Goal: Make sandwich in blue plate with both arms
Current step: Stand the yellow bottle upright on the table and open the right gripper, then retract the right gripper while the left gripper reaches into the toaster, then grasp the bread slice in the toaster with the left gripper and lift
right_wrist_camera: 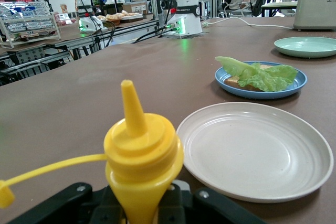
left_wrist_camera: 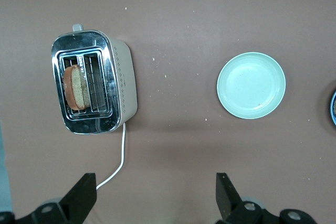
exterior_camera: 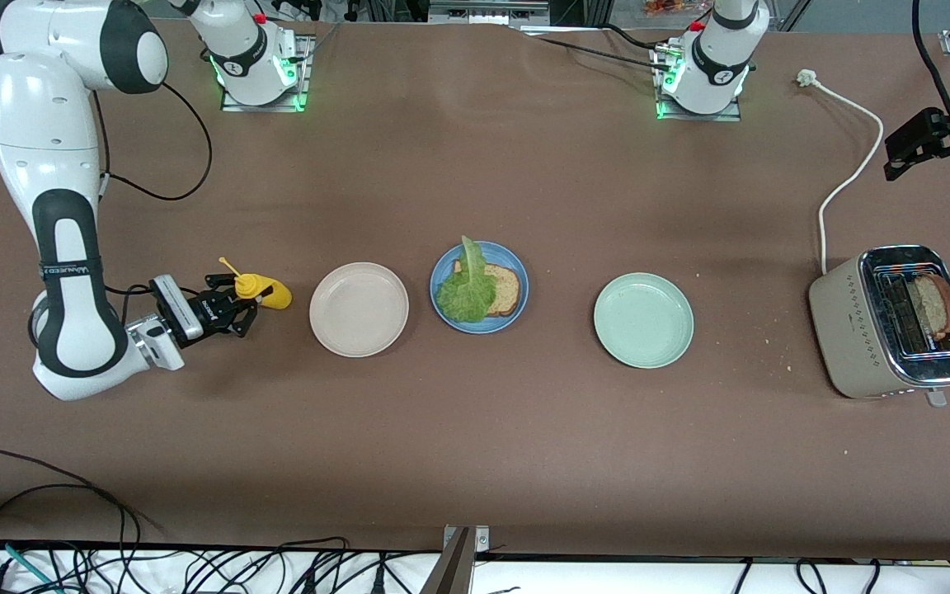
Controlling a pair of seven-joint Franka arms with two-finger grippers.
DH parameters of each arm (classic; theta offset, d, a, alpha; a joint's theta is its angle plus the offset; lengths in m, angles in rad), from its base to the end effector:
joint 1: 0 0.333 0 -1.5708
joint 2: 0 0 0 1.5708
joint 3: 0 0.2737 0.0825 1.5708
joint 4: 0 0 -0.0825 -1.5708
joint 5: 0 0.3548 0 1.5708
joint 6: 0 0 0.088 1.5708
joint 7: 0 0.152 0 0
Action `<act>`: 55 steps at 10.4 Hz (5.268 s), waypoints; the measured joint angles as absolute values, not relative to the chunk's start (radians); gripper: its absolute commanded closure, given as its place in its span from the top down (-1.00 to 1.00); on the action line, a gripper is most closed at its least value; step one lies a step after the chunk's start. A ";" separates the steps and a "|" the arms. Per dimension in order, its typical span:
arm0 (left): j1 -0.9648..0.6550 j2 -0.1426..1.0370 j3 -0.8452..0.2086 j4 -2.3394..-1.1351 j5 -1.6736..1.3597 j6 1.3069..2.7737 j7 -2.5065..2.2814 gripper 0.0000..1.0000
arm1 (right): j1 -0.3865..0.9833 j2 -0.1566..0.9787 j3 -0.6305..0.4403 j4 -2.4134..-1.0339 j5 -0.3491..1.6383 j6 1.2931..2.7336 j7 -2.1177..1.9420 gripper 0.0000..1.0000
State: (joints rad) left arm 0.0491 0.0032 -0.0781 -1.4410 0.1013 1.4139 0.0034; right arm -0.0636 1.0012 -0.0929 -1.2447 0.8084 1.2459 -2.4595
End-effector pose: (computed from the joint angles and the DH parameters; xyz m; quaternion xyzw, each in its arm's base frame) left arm 0.5084 0.0019 0.5793 -0.9986 0.0090 0.0145 0.0502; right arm 0.5656 0.0451 0.1311 -0.3971 -0.7246 -0.2187 0.5191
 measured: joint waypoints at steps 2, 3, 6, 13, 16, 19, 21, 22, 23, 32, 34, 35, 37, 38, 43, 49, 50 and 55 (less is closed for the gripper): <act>0.049 0.003 -0.078 -1.441 0.101 1.414 0.003 1.00 | -0.064 1.002 -0.093 -1.244 0.809 1.254 -2.460 0.99; 0.049 0.003 -0.078 -1.441 0.101 1.414 0.003 1.00 | -0.064 1.002 -0.093 -1.242 0.810 1.258 -2.460 1.00; 0.049 0.003 -0.078 -1.441 0.101 1.414 0.003 1.00 | -0.064 1.001 -0.093 -1.239 0.811 1.259 -2.457 1.00; 0.049 0.003 -0.078 -1.441 0.101 1.414 0.003 1.00 | -0.073 0.957 -0.215 -1.117 0.677 1.280 -2.408 1.00; 0.049 0.004 -0.079 -1.441 0.082 1.414 0.003 1.00 | -0.071 0.937 -0.260 -1.034 0.577 1.303 -2.308 1.00; 0.053 0.045 -0.071 -1.442 0.087 1.421 0.001 1.00 | -0.039 0.851 -0.260 -1.005 0.484 1.319 -2.052 1.00; 0.073 0.107 -0.063 -1.448 0.148 1.423 0.002 1.00 | 0.006 0.812 -0.260 -1.004 0.449 1.321 -1.877 1.00; 0.081 0.156 -0.063 -1.448 0.188 1.433 0.002 1.00 | 0.033 0.801 -0.260 -1.004 0.425 1.324 -1.801 1.00; 0.096 0.197 -0.062 -1.447 0.202 1.452 0.002 1.00 | 0.068 0.786 -0.260 -1.004 0.388 1.336 -1.732 1.00; 0.319 0.417 -0.048 -1.445 0.216 1.704 0.118 1.00 | 0.177 0.302 -0.013 -1.435 -0.128 1.552 -0.661 1.00; 0.359 0.455 -0.046 -1.445 0.216 1.727 0.121 1.00 | 0.174 0.204 0.012 -1.538 -0.139 1.554 -0.406 1.00; 0.374 0.469 -0.045 -1.445 0.216 1.733 0.123 1.00 | 0.172 0.155 0.017 -1.583 -0.139 1.553 -0.277 1.00; 0.384 0.487 -0.046 -1.445 0.216 1.735 0.124 0.58 | 0.159 0.076 0.021 -1.637 -0.080 1.549 -0.050 1.00; 0.384 0.494 -0.046 -1.444 0.216 1.735 0.124 0.34 | 0.123 0.050 0.020 -1.642 -0.018 1.550 0.010 1.00; 0.399 0.514 -0.045 -1.445 0.216 1.735 0.124 -1.00 | 0.056 -0.018 -0.071 -1.643 0.026 1.550 0.034 1.00; 0.400 0.512 -0.046 -1.431 0.216 1.735 0.161 -1.00 | 0.068 -0.017 -0.059 -1.643 0.004 1.556 0.057 1.00; 0.401 0.496 -0.046 -1.419 0.216 1.728 0.189 -1.00 | 0.068 -0.015 -0.059 -1.640 -0.014 1.566 0.061 1.00; 0.402 0.272 -0.078 -1.399 0.216 1.576 0.265 -1.00 | 0.077 0.009 -0.040 -1.631 -0.021 1.566 0.063 1.00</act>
